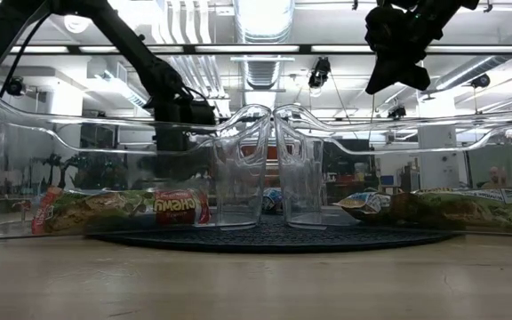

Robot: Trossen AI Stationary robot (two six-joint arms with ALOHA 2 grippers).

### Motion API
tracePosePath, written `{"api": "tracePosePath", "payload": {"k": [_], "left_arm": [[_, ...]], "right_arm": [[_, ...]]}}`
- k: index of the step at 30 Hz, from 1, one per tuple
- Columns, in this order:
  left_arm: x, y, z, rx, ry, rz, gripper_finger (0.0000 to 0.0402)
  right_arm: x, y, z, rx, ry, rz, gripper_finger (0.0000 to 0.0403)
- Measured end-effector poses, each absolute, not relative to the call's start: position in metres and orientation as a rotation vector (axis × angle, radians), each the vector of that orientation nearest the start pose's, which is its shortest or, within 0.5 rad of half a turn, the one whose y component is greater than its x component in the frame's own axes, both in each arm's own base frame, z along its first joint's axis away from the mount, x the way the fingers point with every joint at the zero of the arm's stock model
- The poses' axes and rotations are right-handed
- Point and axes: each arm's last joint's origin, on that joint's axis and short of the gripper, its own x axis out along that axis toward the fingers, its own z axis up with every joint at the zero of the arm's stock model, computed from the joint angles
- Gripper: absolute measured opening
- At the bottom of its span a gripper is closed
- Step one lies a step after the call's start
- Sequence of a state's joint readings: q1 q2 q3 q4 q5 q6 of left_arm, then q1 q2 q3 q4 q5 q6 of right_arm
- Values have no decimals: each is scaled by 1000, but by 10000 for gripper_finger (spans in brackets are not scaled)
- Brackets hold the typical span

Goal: Pick and place Granola Bars by type
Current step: Put the yellow granola bar into the right transparent bin

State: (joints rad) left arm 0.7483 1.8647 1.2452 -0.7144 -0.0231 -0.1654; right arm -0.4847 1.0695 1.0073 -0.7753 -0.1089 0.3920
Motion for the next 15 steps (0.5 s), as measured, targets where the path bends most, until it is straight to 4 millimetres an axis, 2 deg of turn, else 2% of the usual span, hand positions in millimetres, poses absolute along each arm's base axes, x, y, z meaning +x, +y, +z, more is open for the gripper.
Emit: {"api": "tracePosePath", "payload": {"k": [8, 15], "left_arm": [[264, 246, 183, -606, 1200, 760, 92], [262, 245, 188, -611, 1244, 750, 92]], "right_arm": [[184, -93, 308, 606, 733, -508, 8], [184, -93, 308, 606, 733, -508, 8]]}}
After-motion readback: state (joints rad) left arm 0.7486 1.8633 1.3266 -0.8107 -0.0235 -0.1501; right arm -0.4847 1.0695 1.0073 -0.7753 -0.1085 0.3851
